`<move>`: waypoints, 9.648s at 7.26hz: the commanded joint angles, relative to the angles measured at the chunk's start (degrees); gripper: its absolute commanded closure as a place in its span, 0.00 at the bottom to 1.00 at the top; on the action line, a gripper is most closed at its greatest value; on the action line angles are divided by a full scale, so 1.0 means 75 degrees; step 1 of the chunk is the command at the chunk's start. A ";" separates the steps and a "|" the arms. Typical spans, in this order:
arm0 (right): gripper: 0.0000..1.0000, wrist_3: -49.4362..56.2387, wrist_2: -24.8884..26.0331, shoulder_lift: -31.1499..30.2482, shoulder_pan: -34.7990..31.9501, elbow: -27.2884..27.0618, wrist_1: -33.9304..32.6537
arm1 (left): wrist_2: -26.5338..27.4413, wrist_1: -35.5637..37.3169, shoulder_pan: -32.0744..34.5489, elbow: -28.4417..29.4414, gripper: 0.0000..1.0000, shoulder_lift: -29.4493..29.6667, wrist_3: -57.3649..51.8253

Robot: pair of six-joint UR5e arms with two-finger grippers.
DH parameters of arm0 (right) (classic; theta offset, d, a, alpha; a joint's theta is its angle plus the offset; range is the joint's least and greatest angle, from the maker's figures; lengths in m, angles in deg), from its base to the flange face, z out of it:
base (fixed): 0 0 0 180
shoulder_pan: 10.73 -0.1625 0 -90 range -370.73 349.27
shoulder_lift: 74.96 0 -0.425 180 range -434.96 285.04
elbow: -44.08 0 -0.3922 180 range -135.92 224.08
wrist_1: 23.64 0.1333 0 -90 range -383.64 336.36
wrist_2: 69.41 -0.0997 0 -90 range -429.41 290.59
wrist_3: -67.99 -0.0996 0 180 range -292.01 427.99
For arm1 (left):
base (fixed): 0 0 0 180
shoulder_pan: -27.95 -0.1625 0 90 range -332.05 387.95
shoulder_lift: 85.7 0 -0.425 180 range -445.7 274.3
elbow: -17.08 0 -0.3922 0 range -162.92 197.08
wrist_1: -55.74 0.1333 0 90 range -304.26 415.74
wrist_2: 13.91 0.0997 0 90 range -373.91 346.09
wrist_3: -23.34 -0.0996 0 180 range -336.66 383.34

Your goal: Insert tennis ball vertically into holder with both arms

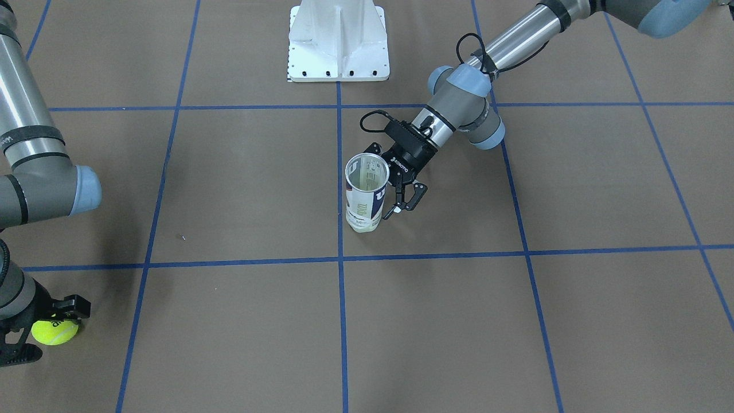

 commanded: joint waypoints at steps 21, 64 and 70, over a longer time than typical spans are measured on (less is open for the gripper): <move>1.00 -0.5718 -0.1722 0.1434 0.1445 -0.4732 -0.0632 | 0.0035 0.0012 -0.0070 0.0012 0.01 0.0047 0.0023; 0.01 -0.1700 -0.3619 -0.1092 -0.1398 -0.5237 -0.1415 | -0.6819 0.8929 0.5343 -0.2415 0.01 -0.1221 -0.1189; 0.01 0.4131 -0.2413 -0.2496 -0.2511 -0.4580 -0.4162 | -0.4679 1.0184 0.6573 -0.1371 0.01 -0.1335 -0.4957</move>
